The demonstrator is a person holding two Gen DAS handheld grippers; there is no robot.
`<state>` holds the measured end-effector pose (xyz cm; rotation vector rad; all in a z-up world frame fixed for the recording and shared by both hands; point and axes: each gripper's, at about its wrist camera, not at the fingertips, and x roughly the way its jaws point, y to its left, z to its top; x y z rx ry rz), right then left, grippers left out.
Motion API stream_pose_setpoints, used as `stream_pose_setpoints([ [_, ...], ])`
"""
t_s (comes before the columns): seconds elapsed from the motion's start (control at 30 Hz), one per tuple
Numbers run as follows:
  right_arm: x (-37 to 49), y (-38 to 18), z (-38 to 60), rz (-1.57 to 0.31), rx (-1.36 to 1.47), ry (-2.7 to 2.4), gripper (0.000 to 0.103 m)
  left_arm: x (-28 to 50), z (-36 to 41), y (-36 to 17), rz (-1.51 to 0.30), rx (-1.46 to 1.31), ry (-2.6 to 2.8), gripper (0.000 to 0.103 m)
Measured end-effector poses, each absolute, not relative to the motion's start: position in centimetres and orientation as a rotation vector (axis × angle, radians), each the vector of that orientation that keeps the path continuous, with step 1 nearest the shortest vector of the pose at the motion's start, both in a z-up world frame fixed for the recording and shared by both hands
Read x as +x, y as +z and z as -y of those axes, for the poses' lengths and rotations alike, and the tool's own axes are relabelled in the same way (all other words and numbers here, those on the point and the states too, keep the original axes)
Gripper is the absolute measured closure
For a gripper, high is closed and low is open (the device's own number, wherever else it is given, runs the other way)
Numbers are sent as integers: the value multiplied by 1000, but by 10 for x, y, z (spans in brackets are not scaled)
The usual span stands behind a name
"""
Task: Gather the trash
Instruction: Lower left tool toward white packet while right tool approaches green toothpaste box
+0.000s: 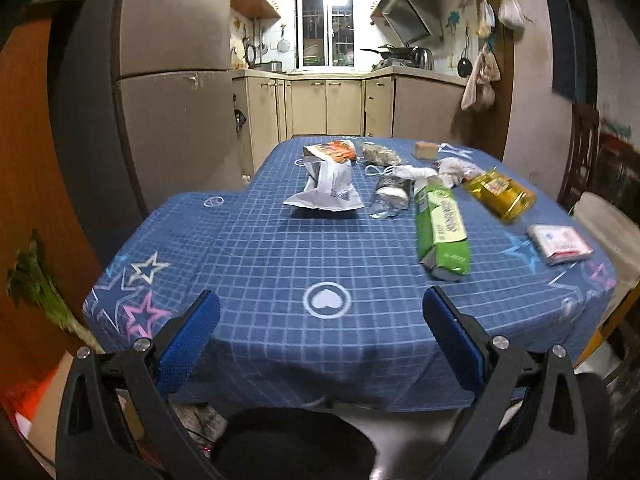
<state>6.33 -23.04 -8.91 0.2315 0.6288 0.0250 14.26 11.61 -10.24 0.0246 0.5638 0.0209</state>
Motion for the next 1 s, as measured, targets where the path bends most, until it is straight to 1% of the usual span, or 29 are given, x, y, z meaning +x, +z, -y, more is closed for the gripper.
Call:
stream_pose_setpoints([
  [0.23,103,-104,228,-693,234,45,5,163,-131,-109,-585,59,30,5],
  [0.5,137,-110,220,-691,191,31,5,192,-138,-85,-569,71,-34,5],
  [0.7,159,-114,235,-688,198,-9,5,254,-133,-72,-636,57,-125,5],
  [0.9,180,-110,246,-659,129,-55,5,320,-122,-84,-715,82,-123,6],
  [1.0,194,-111,252,-660,96,-57,5,344,-121,-91,-772,86,-135,12],
])
